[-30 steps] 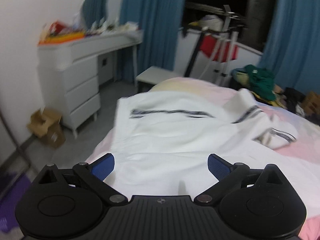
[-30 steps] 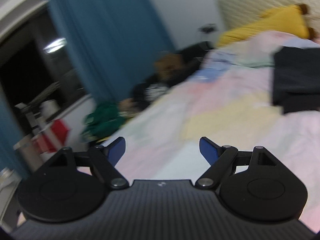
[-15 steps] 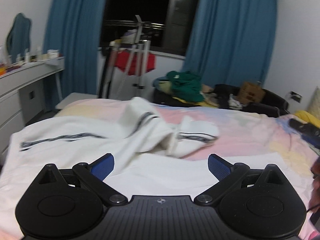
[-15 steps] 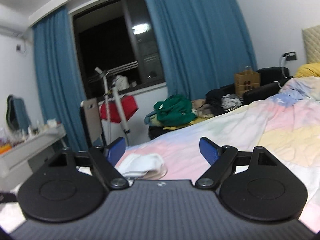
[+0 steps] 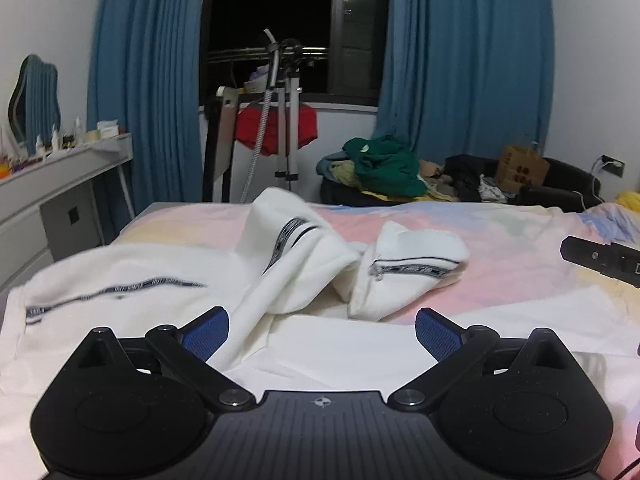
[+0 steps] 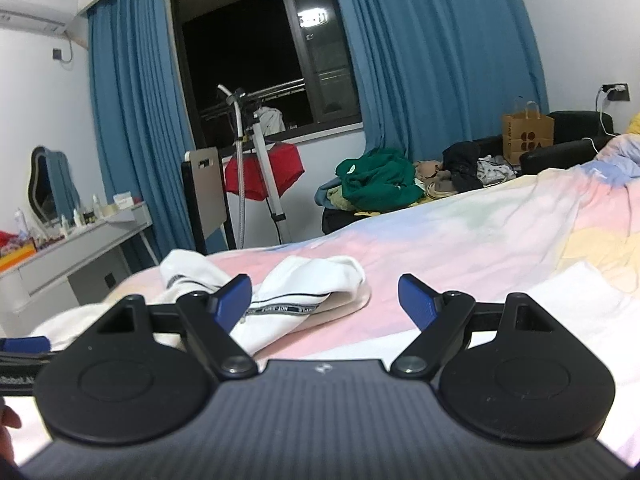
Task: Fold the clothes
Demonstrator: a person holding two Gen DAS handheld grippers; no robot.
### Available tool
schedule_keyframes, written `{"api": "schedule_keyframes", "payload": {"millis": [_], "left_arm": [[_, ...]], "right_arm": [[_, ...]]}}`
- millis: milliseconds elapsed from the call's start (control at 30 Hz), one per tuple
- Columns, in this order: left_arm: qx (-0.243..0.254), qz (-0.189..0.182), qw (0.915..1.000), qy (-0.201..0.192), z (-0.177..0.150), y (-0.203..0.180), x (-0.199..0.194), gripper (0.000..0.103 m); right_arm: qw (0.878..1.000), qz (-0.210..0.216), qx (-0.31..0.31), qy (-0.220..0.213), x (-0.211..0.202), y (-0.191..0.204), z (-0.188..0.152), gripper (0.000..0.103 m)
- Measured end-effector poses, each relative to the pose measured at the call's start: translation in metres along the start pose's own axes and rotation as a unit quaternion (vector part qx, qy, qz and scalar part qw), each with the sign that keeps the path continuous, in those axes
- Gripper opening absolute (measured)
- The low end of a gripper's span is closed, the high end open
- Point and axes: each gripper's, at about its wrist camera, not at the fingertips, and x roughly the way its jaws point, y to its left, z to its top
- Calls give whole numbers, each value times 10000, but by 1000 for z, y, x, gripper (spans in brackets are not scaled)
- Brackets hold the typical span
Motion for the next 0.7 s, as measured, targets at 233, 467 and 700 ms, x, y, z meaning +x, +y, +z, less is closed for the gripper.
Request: {"api": "schedule_keyframes", "payload": {"millis": [233,467,700], "left_arm": [[-302,239,9991,177,-3,32,-4,99],[-1106,578,9919,224,-3,76,-9,99],[-1275,748,9889,110,-6,103,-4,100]], "right_arm": [[9996,-61,-13,258,32,0,-11,82],[9883,776,610,1163,72,10,-21,81],[9654,889,1244,2112,161,38,-44,81]]}}
